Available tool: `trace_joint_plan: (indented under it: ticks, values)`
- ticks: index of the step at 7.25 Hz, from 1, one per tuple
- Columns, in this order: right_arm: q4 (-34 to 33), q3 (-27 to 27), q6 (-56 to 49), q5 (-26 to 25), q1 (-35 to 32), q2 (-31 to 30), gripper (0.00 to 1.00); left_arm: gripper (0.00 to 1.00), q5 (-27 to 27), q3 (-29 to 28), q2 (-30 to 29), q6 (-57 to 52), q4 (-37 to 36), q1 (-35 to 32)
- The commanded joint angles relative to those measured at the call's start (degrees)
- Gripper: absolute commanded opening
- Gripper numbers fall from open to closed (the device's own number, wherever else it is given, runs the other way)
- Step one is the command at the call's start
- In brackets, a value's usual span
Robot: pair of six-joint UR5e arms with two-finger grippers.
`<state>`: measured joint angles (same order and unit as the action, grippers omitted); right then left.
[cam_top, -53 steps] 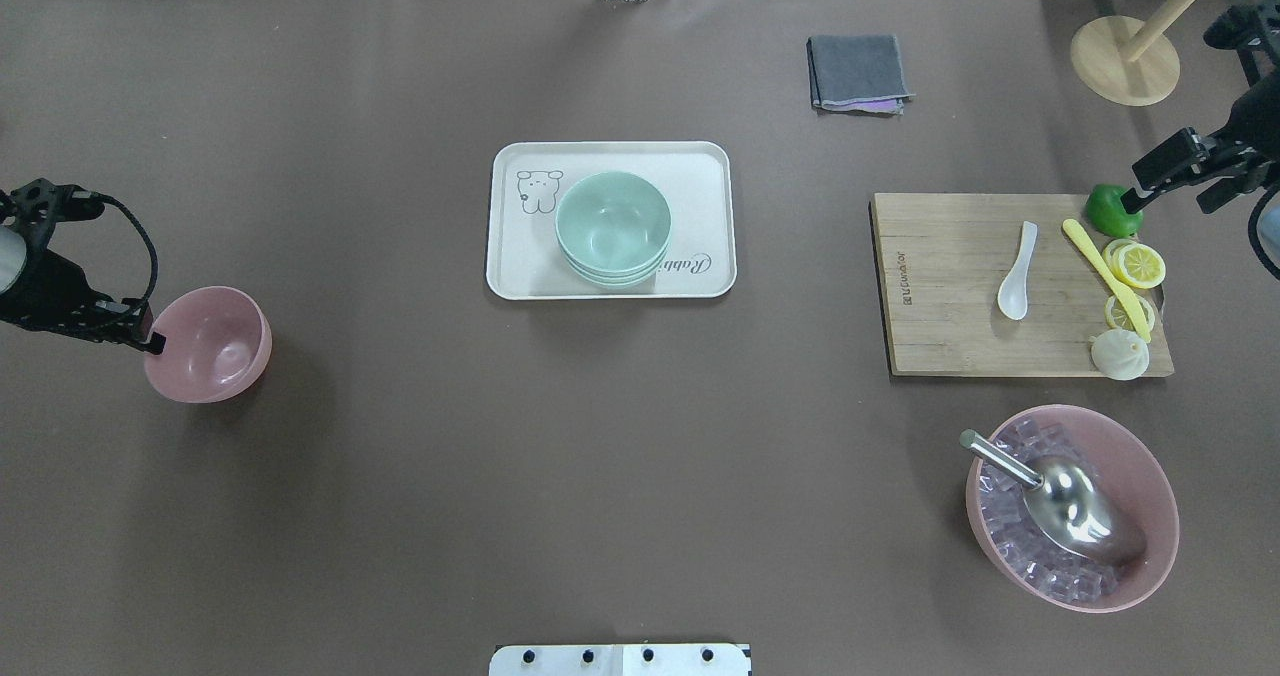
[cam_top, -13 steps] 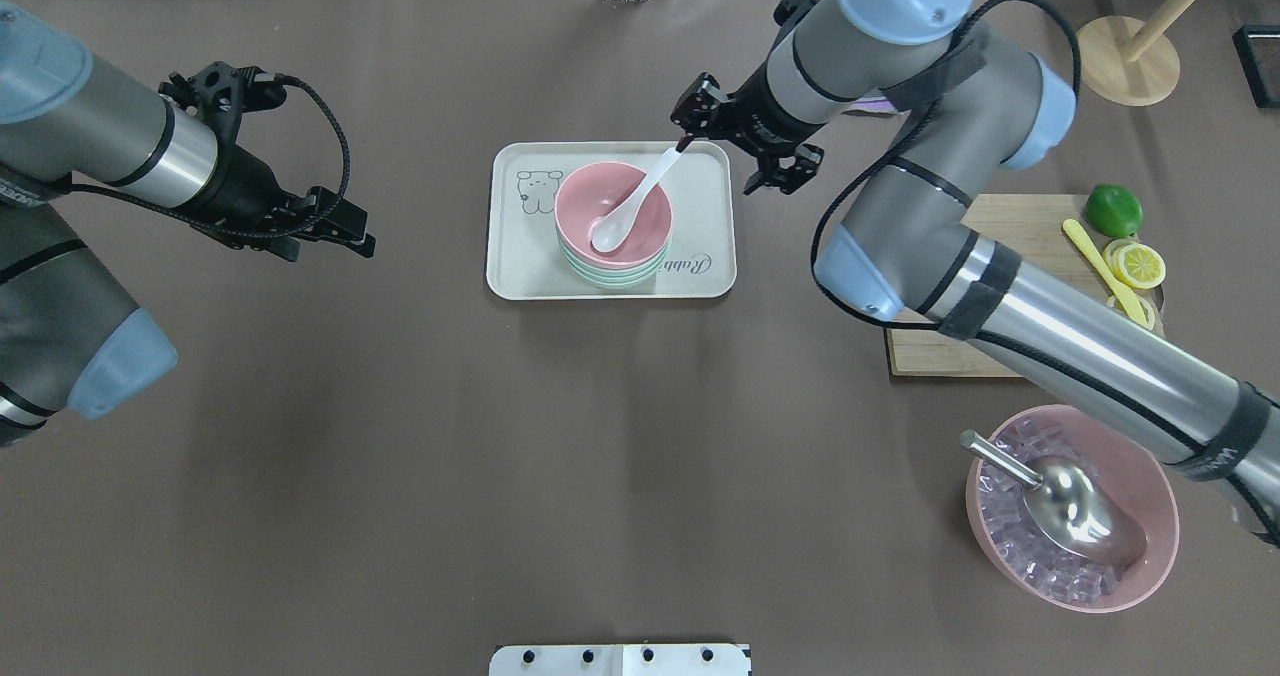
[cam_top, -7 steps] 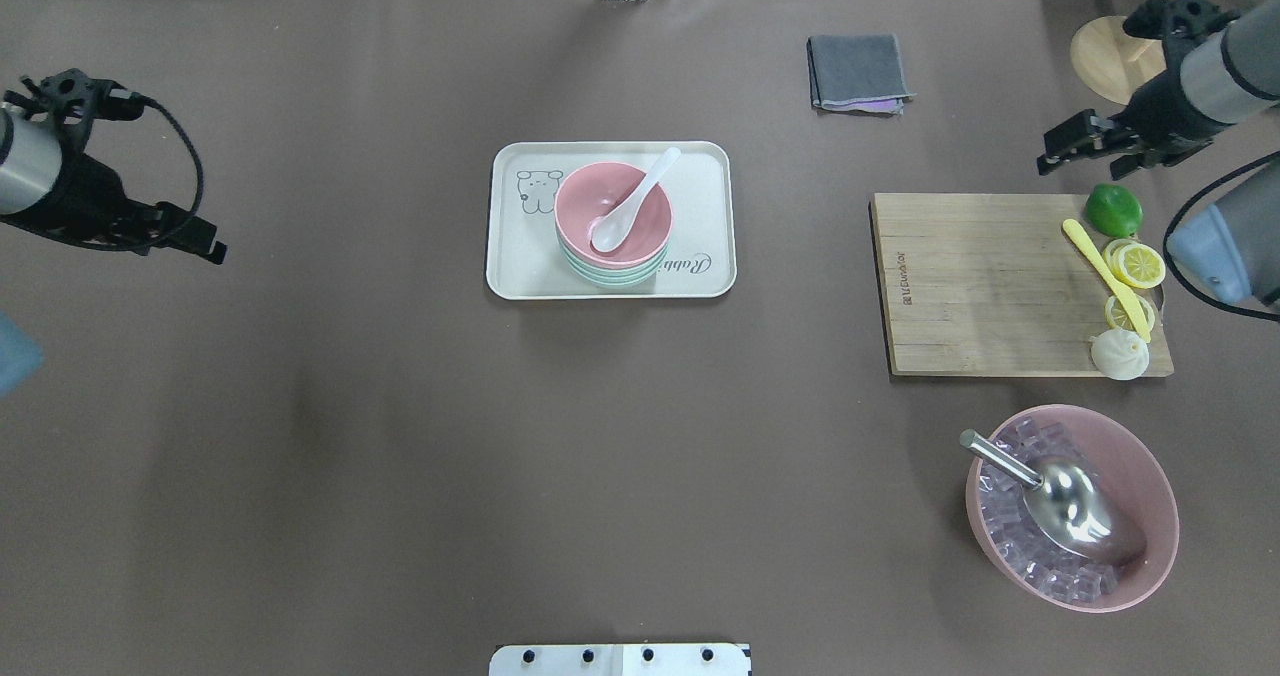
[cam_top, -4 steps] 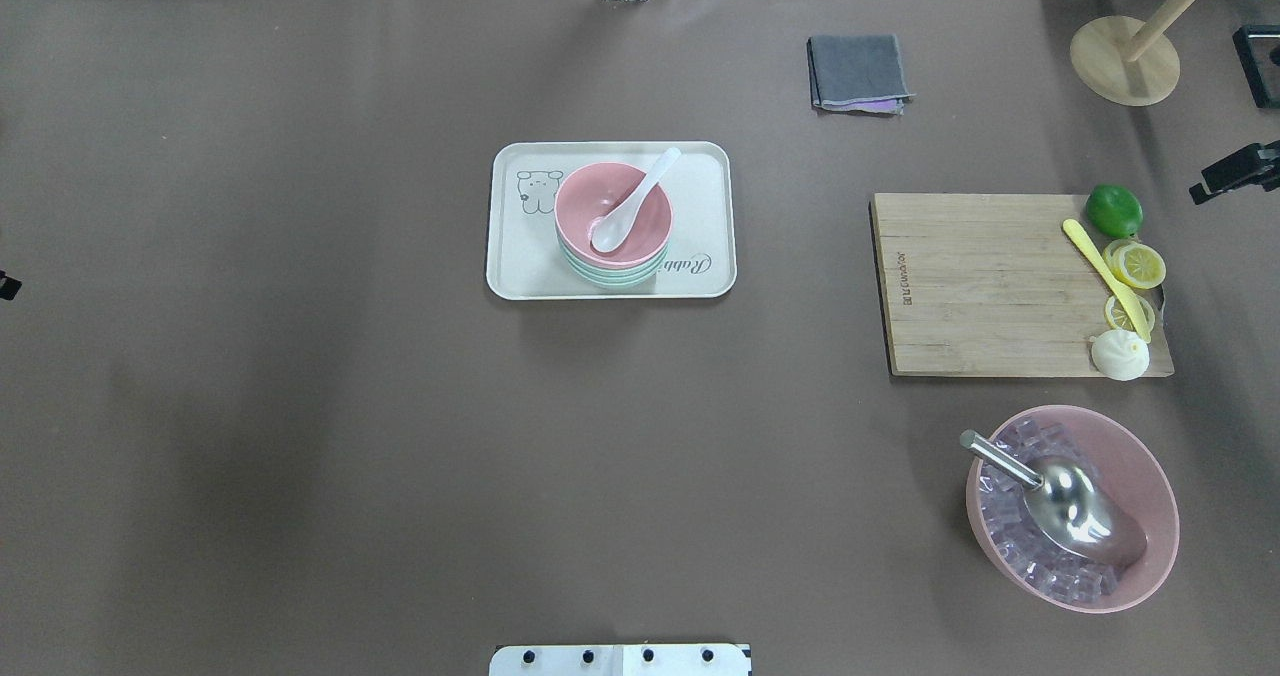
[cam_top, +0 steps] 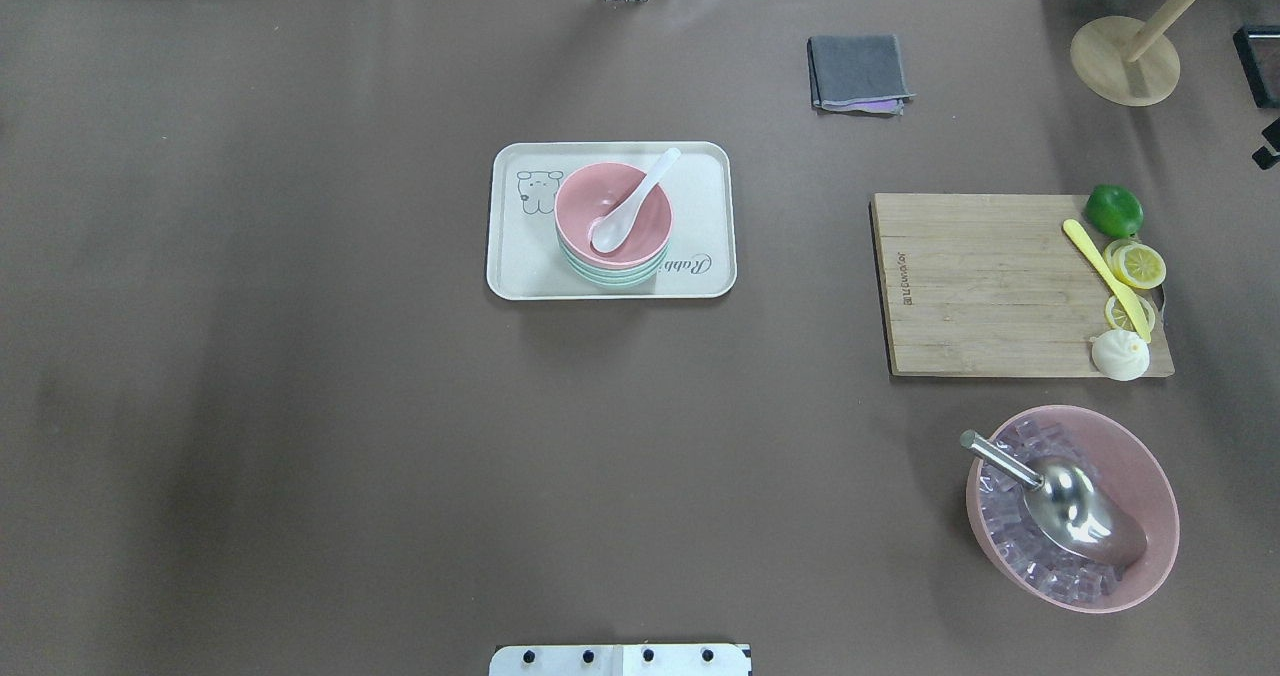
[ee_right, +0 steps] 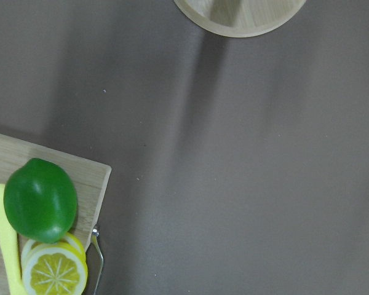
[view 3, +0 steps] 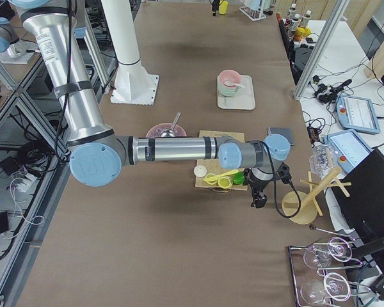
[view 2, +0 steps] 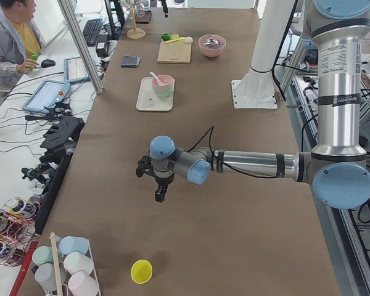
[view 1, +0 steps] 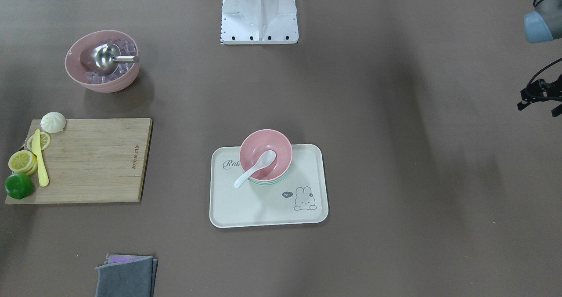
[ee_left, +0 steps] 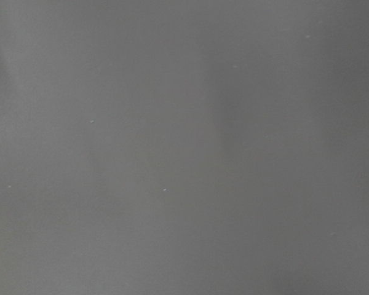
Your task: Stack pink bowl on green and place spoon
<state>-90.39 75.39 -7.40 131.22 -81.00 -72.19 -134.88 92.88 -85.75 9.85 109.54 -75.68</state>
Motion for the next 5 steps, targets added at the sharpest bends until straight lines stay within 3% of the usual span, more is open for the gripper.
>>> trace_joint_plan:
  ticks: [1, 4, 5]
  values:
    - [-1.3, 0.4, -0.3, 3.0, 0.3, 0.6, 1.0, 0.98, -1.7, -0.5, -1.4, 0.1, -2.1, -0.9]
    - [-0.9, 1.2, -0.4, 2.6, -1.1, -0.8, 1.0, 0.98, -1.6, -2.4, -5.3, 0.3, -5.1, -0.9]
    - [-0.9, 4.6, -0.3, 2.2, -1.6, -4.4, 1.0, 0.98, -1.7, -1.4, -6.6, 0.3, -9.2, -1.0]
